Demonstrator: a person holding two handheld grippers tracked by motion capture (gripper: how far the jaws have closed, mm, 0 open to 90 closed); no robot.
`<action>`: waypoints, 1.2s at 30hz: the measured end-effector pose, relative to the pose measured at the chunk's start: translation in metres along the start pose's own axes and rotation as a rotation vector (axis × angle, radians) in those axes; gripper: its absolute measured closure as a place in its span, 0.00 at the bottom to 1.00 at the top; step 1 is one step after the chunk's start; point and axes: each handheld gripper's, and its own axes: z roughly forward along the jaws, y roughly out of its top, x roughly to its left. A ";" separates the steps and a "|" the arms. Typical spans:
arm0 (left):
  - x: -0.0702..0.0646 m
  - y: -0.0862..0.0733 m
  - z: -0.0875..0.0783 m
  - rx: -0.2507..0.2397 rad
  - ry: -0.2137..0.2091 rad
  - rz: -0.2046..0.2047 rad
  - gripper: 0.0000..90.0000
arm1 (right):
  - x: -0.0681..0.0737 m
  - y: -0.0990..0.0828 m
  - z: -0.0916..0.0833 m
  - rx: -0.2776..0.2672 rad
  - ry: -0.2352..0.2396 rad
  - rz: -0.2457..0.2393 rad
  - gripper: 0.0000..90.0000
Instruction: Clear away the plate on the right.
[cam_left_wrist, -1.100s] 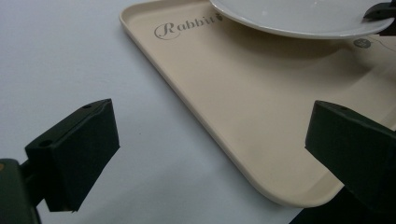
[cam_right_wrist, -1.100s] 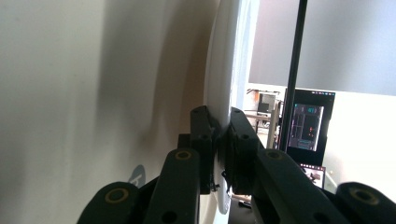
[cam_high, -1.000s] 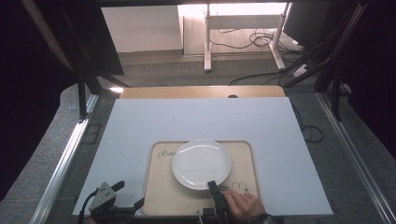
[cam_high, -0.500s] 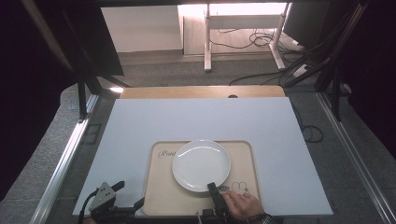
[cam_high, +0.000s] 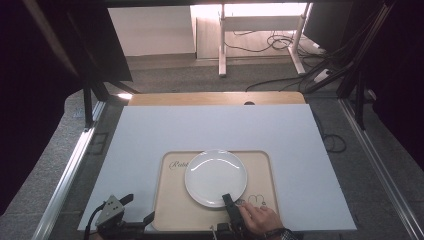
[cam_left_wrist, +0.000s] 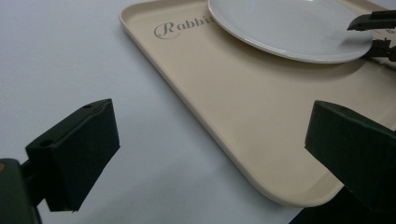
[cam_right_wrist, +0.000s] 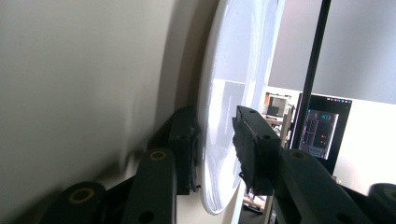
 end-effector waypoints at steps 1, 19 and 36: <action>0.000 0.000 0.000 0.001 0.000 0.002 0.03 | -0.001 0.000 0.000 0.004 0.005 0.000 0.74; 0.000 0.000 0.000 0.002 0.000 0.002 0.03 | -0.007 -0.005 -0.008 -0.004 0.043 0.027 0.68; -0.001 0.000 0.000 0.004 0.001 0.004 0.03 | -0.014 -0.010 -0.018 -0.018 0.069 0.046 0.65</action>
